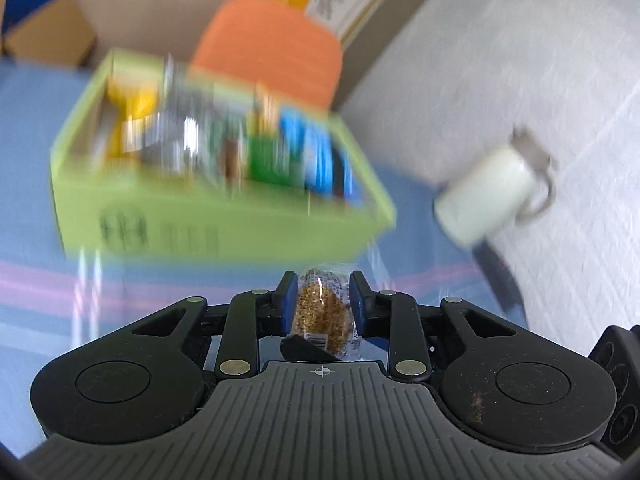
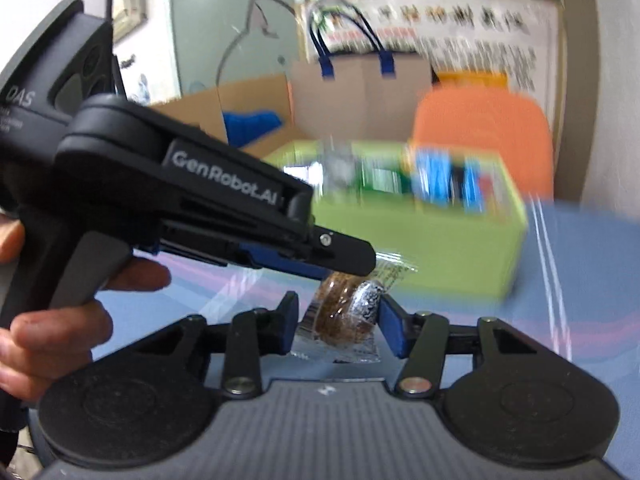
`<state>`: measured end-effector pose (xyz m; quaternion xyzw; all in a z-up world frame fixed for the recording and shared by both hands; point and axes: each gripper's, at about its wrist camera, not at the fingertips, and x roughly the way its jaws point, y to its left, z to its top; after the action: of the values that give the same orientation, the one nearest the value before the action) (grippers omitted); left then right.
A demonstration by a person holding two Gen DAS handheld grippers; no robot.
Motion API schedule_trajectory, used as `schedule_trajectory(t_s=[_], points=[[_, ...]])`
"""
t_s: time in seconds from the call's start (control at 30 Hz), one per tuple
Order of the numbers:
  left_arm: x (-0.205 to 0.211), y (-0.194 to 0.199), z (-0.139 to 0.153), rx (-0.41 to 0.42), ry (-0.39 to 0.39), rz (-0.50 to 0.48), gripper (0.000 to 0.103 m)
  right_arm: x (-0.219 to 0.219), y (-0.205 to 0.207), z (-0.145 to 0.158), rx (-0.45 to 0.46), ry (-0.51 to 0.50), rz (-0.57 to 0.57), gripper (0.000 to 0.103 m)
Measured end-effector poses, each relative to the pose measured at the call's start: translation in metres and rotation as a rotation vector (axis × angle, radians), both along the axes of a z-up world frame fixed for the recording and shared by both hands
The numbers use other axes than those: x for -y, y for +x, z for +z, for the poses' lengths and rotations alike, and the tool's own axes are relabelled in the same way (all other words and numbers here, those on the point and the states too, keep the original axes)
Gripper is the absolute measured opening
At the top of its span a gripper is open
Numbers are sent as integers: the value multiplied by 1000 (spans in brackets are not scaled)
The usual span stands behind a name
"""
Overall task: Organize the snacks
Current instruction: 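Carry the granule bag into the green box and open the left tool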
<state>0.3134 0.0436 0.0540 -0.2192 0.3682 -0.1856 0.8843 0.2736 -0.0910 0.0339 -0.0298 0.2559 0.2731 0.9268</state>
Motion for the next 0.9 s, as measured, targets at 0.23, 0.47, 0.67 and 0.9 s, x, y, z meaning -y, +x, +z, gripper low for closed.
schedule_trajectory(t_s=[0.23,0.47,0.67,0.9], points=[[-26,82,45,63,66,81,14,-36,98,28,19,-25,38,63],[-69,49,27,118,62,162,51,15,42,30,100,85,-80,89],[-56,-31,2,170,207,232,68,31,-23,0,7,98,-214,91],[-49,-80,-12,163,301,370,76,35,-44,-3,-65,120,-366,91]])
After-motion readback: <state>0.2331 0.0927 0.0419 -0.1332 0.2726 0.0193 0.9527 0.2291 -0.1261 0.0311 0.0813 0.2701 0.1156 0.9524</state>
